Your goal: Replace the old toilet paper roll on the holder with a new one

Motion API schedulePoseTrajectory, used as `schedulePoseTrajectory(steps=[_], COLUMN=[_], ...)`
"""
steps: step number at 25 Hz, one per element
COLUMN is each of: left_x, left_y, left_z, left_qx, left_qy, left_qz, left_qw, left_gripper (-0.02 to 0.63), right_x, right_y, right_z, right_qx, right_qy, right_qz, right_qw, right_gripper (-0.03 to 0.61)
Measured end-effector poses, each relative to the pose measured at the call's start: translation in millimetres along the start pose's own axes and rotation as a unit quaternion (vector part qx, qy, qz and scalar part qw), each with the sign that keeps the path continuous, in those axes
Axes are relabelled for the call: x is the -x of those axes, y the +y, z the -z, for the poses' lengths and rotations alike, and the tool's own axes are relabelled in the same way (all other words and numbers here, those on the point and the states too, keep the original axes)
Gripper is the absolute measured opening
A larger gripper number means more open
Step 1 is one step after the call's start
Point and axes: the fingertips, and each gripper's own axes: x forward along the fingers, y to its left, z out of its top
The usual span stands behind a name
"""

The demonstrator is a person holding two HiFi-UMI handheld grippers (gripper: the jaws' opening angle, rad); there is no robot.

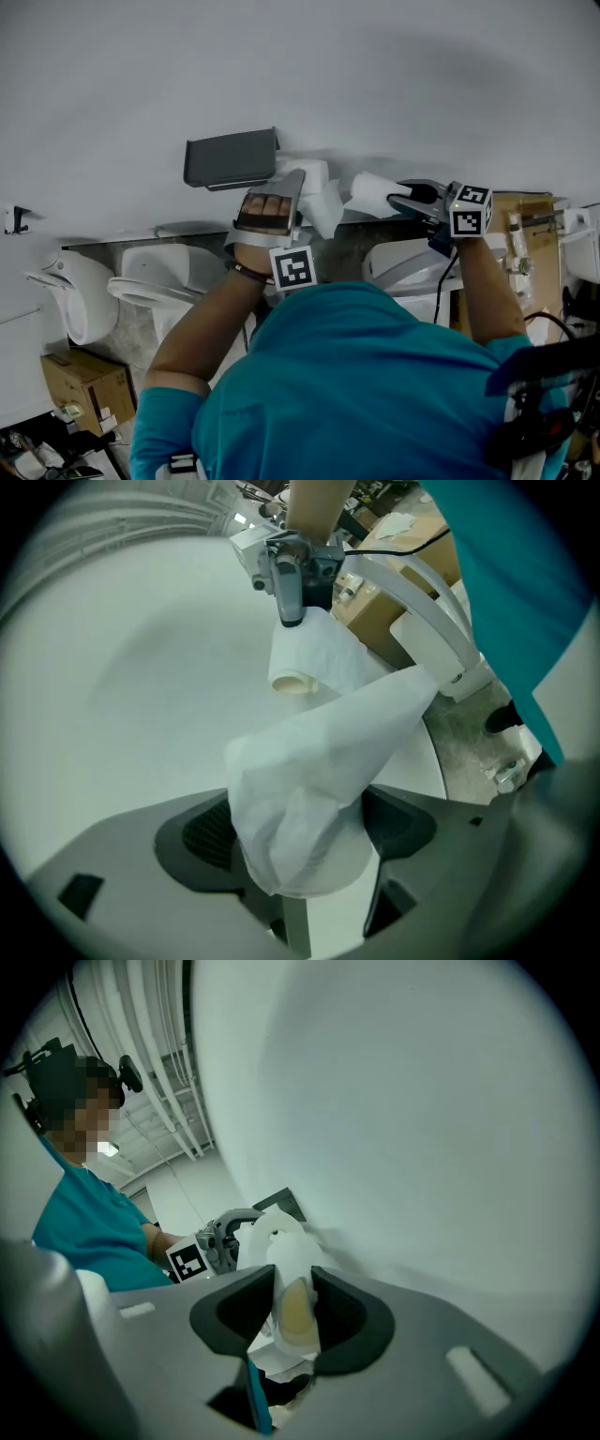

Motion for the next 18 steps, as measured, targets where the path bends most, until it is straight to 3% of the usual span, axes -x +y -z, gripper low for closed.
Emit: schedulePoseTrajectory(steps=[6,12,14,18], left_x=[12.9,1.4,-6.3,-17.6], left_y=[21.0,9.2,6.4,1.8], left_z=[6.4,-15.6,-24.9,-29.7], left_qx=[0.002,0.002,-0.030,-0.156], left_qy=[-0.003,-0.013,-0.004,0.040], left_qz=[-0.059,-0.037,-0.039,-0.021], left_qw=[0.9983,0.9992,0.9988,0.9868], left_gripper=[0.409,0.403,0.403,0.403], right_x=[1.3,0.4,0.4,-3.1], right_y=[0.5,-1.2,-2.3,-3.2], right_z=[0.8,1.4,3.5,7.4], right_qx=[-0.002,-0.004,-0.007,-0.012], right_qy=[-0.003,-0.001,0.004,0.015], right_qz=[-0.004,-0.012,-0.012,-0.015], right_qw=[1.000,1.000,1.000,1.000], right_gripper=[0.120,0.120,0.120,0.120])
